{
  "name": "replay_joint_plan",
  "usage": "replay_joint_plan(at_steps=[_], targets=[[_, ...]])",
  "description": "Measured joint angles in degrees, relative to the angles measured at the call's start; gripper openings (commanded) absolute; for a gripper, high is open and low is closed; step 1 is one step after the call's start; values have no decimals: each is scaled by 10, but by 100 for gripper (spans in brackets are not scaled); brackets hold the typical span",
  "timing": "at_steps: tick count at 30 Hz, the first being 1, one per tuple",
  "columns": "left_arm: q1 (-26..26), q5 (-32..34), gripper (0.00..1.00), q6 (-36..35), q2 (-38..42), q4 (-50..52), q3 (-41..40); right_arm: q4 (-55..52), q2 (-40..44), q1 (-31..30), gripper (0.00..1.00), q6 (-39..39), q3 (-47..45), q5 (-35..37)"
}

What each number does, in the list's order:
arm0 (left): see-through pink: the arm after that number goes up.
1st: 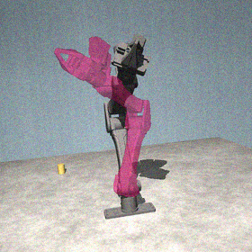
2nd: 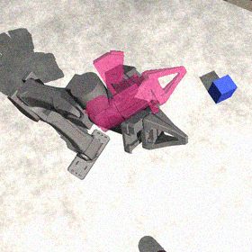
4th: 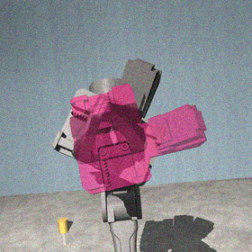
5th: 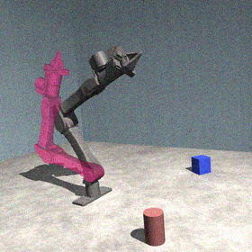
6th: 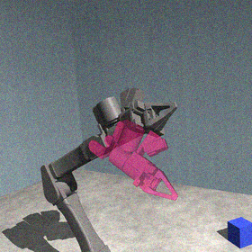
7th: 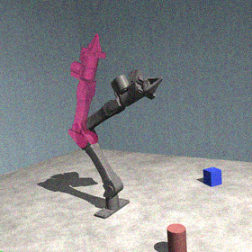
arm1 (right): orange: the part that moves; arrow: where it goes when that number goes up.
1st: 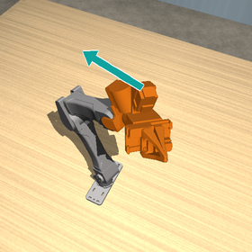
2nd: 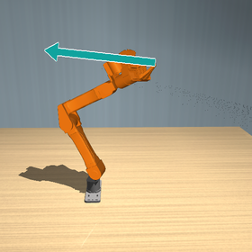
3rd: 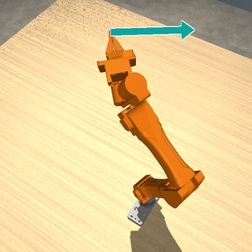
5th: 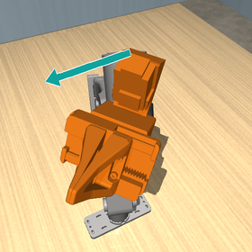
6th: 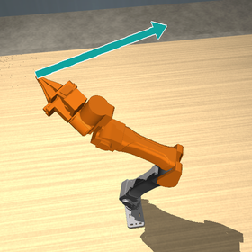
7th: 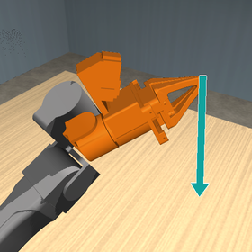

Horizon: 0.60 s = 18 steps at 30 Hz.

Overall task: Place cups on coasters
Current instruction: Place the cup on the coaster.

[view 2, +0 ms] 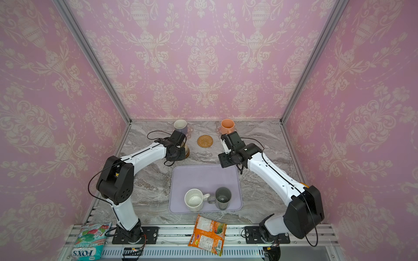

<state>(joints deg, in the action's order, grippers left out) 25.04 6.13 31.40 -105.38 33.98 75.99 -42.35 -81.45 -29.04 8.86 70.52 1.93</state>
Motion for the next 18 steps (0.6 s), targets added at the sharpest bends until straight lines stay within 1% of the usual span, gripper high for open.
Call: replay_joint_plan(at_steps=[9, 18], targets=[[1, 0, 19, 7, 2, -5, -3, 1, 0, 0, 68, 0, 0, 0], [1, 0, 21, 11, 2, -6, -3, 3, 0, 0, 68, 0, -3, 0]])
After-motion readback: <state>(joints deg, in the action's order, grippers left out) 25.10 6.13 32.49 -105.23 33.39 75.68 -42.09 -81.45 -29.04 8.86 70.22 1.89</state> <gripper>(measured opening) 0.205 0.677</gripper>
